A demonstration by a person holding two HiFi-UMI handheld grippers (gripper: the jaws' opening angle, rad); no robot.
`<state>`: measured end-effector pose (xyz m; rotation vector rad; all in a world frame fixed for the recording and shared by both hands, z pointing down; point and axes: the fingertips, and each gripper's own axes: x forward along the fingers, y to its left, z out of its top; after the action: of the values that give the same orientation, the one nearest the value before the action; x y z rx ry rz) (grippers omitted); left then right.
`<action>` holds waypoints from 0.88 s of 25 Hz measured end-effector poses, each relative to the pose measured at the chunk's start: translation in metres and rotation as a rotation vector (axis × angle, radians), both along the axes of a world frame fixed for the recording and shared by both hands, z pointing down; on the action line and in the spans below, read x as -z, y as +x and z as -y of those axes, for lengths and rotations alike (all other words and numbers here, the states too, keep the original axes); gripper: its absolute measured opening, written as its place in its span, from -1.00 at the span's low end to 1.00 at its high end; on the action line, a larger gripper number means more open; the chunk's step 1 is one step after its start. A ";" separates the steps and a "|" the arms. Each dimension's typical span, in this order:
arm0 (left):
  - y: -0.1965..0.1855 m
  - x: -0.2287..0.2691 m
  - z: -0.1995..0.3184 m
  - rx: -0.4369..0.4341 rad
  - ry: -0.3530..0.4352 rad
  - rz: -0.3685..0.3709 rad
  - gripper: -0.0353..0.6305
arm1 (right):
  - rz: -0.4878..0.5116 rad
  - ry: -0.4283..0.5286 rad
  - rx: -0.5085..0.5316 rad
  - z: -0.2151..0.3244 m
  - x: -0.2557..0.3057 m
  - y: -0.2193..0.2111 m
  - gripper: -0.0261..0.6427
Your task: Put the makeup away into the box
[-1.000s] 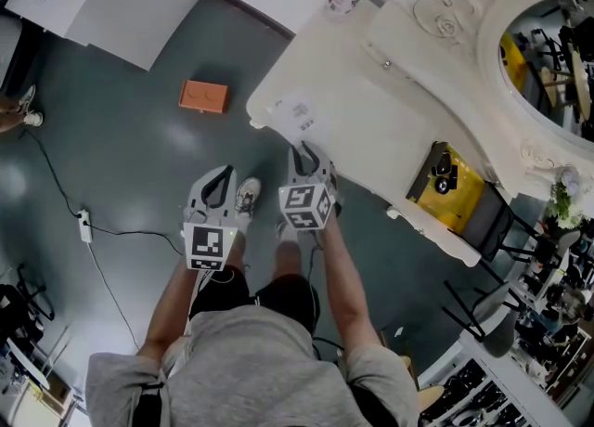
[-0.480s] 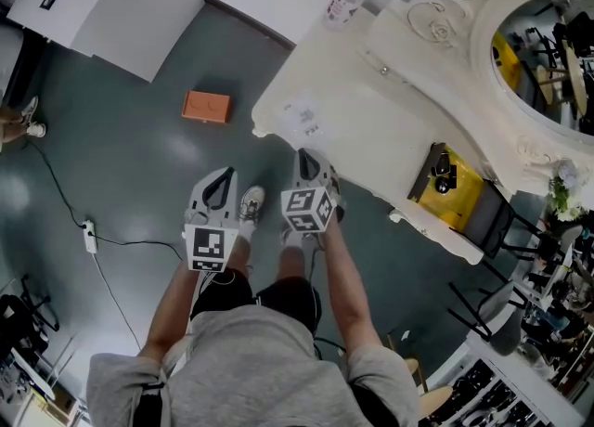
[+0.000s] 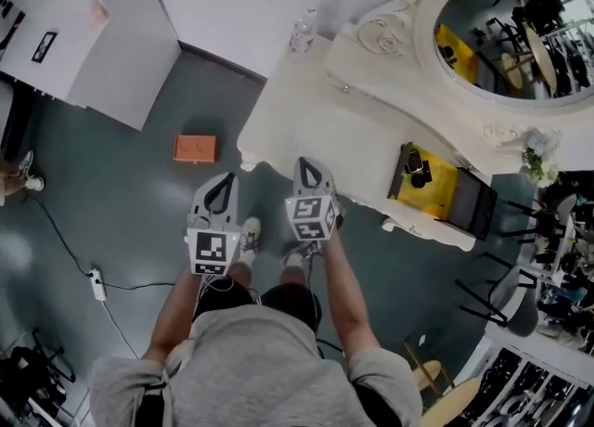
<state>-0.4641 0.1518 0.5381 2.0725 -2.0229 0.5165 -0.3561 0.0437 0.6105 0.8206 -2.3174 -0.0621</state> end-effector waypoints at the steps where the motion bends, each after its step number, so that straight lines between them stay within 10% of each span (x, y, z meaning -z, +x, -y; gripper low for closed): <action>1: 0.002 0.007 0.003 -0.015 0.011 0.005 -0.88 | 0.015 0.001 -0.020 0.002 0.008 0.004 -0.89; 22: 0.118 0.103 0.058 -0.409 0.202 0.028 -0.88 | 0.224 0.150 -0.482 -0.021 0.141 0.161 -0.89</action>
<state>-0.3458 0.0941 0.4347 2.6345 -1.7272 0.4182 -0.1948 0.0643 0.4697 1.5077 -2.2699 0.0718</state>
